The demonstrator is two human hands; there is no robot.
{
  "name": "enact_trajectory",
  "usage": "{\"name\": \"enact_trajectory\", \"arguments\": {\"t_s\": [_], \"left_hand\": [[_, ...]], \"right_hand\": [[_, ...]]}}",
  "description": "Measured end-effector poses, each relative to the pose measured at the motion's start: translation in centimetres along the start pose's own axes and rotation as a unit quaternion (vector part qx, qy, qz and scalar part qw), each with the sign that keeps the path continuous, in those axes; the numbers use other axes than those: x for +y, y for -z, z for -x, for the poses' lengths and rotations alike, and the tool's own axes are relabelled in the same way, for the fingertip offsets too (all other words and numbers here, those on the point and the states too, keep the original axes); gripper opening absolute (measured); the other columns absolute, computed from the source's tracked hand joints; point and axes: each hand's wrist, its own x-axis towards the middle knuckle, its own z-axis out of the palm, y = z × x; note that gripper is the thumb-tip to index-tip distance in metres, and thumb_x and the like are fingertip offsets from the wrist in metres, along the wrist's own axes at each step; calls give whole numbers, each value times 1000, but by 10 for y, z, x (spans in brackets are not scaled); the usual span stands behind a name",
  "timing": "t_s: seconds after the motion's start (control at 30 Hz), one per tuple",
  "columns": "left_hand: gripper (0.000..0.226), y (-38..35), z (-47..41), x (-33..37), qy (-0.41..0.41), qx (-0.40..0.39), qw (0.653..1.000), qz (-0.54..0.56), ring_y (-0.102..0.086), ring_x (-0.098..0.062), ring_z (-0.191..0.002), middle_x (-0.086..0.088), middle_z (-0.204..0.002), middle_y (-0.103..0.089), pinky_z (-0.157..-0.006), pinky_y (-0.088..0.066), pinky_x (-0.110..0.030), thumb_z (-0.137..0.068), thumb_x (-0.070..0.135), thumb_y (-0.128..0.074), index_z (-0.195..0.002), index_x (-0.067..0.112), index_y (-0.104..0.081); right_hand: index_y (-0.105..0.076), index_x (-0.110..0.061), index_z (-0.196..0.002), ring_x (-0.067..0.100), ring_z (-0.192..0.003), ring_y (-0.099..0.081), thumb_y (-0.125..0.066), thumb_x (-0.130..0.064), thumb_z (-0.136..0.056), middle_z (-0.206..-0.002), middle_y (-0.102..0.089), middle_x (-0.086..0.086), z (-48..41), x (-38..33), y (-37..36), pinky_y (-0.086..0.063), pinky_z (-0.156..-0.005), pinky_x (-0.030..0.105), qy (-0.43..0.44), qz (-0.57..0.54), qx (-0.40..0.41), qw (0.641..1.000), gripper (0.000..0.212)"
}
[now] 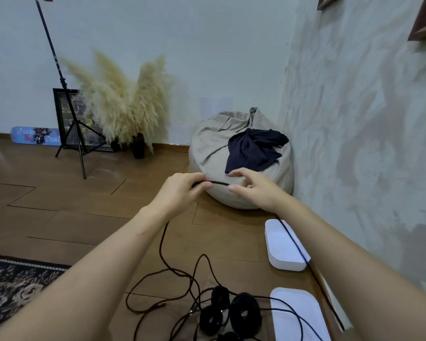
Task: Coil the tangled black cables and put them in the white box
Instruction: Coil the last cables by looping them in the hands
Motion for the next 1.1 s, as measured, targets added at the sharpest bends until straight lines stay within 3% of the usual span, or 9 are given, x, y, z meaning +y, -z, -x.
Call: {"name": "enact_trajectory", "arguments": {"t_s": [0.1,0.23,0.37,0.47,0.57,0.63,0.73,0.9,1.1], "left_hand": [[28,-8,1,8,-17,-28,999,12,-56,-8,-70,7,-68,-61,-61,-40,-25,-101,48,-58,-86,27,-68],[30,10,14,-28,101,-46,994,15,-55,-5,-64,9,-69,-62,-57,-39,-25,-102,47,-57,-83,26,-67],[29,21,20,-47,142,-41,989,-8,-56,-12,-67,8,-72,-62,-58,-39,-30,-103,46,-54,-88,26,-68],[24,9,11,-23,75,-47,996,17,-61,-9,-76,10,-80,-68,-67,-48,-31,-101,47,-57,-90,30,-70],[24,-11,5,6,14,-53,998,39,-60,-8,-73,8,-76,-67,-67,-48,-34,-99,48,-60,-89,30,-70],[28,-16,6,10,11,-55,997,54,-58,-11,-70,5,-73,-66,-66,-47,-37,-99,50,-59,-86,28,-69],[34,-6,10,-6,68,-79,992,69,-52,-11,-64,3,-69,-61,-61,-40,-32,-99,52,-58,-81,25,-67],[32,16,14,-33,125,-52,989,52,-51,-12,-62,5,-66,-59,-59,-40,-30,-100,49,-60,-79,25,-68],[29,12,1,-7,17,21,1000,10,-55,-8,-64,8,-64,-61,-59,-39,-26,-100,48,-61,-81,26,-66]], "right_hand": [[-73,-31,-94,7,-68,-55,-58,-39,-100,-73,-63,-10,-5,-10,-9,-42,-67,31,46,49,-12,998,17],[-68,-28,-85,20,-81,-62,-53,-31,-103,-82,-70,-6,0,17,20,-46,-71,39,-21,154,116,981,24],[-66,-32,-94,23,-88,-63,-54,-35,-102,-86,-66,-7,13,41,26,-46,-73,36,-105,177,7,979,14],[-62,-34,-122,11,-86,-62,-64,-43,-97,-94,-63,-7,10,15,7,-52,-83,32,-68,64,-72,993,27],[-65,-23,-120,-8,-71,-59,-64,-37,-99,-78,-63,-21,6,-15,-16,-43,-69,12,-24,-10,-122,992,26],[-68,-18,-106,-8,-67,-56,-59,-29,-103,-71,-65,-21,4,-20,-21,-39,-65,11,6,-17,-107,994,15],[-72,-16,-96,11,-75,-56,-55,-28,-104,-83,-68,1,3,-8,-4,-43,-71,30,16,52,-38,998,22],[-63,-34,-85,17,-86,-58,-49,-30,-105,-89,-67,-10,9,27,17,-38,-67,30,-30,159,53,985,24],[-66,-27,-118,11,-86,-61,-60,-40,-100,-92,-66,-5,1,1,7,-47,-79,31,-18,30,-34,999,23]]}}
